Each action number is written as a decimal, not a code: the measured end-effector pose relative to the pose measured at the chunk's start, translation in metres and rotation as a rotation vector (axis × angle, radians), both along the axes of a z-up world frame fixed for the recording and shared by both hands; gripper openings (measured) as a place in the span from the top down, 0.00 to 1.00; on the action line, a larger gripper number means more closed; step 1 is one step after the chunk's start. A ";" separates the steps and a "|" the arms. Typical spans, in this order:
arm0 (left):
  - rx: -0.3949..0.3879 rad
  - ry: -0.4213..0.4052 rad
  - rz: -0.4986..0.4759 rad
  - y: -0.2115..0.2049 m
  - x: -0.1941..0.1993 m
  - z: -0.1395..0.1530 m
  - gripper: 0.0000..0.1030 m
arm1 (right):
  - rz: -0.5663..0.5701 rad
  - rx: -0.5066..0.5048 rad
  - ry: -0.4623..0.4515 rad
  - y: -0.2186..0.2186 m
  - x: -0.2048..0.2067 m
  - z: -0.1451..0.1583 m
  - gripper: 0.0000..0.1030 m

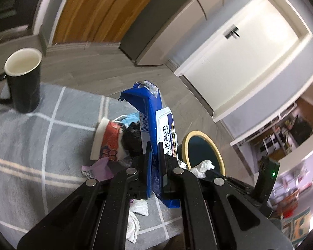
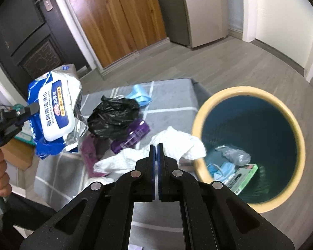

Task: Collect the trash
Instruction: 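Drop the wipes pack into the bin with the left gripper while the right drops white tissue in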

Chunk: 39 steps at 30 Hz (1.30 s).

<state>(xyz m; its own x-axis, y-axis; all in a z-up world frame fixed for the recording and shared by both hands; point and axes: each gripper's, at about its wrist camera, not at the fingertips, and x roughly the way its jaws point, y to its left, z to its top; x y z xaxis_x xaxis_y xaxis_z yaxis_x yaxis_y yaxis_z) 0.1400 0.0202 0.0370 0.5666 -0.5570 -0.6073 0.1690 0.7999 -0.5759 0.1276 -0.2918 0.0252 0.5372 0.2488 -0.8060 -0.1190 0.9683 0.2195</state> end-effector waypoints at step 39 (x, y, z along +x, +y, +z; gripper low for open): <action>0.240 -0.059 -0.364 -0.218 0.022 -0.030 0.96 | -0.278 -0.135 -0.065 -0.111 -0.038 0.017 0.97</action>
<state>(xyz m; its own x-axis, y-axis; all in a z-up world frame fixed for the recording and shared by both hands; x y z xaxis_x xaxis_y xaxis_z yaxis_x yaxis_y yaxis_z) 0.1620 -0.1983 0.0073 0.3972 -0.5738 -0.7163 0.4911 0.7922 -0.3622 0.0895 -0.4030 0.0423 0.6213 -0.0216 -0.7833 0.1444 0.9856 0.0874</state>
